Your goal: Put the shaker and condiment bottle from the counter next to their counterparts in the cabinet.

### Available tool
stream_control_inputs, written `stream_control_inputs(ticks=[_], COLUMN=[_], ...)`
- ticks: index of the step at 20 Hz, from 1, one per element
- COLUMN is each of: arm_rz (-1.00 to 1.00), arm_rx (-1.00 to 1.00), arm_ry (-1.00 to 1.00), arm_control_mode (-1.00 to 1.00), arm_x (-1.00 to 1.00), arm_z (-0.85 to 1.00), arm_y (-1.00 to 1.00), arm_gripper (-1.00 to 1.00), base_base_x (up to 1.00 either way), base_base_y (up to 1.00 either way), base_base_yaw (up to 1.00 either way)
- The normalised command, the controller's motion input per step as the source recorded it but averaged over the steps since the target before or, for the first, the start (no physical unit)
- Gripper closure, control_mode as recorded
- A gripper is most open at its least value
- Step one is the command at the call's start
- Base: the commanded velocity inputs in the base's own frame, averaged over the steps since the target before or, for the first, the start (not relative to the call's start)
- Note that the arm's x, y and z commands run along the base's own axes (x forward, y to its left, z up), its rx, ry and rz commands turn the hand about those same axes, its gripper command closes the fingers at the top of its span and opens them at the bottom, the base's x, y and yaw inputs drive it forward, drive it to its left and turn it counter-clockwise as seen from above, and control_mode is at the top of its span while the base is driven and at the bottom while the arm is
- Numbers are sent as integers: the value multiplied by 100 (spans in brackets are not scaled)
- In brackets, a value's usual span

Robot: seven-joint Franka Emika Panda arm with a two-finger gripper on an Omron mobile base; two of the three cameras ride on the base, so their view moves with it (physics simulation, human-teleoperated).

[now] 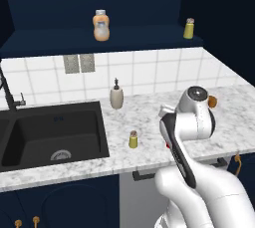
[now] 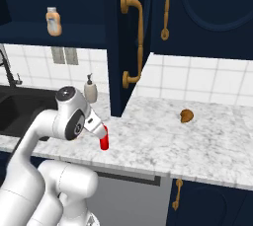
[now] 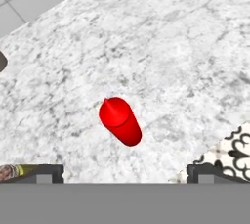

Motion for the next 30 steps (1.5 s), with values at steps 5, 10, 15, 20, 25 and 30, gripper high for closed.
stream_control_inputs(ticks=[5,10,15,20,25,30], arm_rz=[0,0,0,0,0,0], arm_rx=[0,0,0,0,0,0], arm_ry=[0,0,0,0,0,0], arm_control_mode=[-100,-100,-100,-100,-100,-100], arm_x=[24,22,18,9,8,7], arm_z=[-14,-15,-16,-11,-8,-9], arm_y=[0,0,-2,-1,0,-1], arm_gripper=[-100,-100,-100,-100,-100,-100], base_base_x=[0,0,0,0,0,0], base_base_y=[0,0,0,0,0,0], base_base_yaw=[0,0,0,0,0,0])
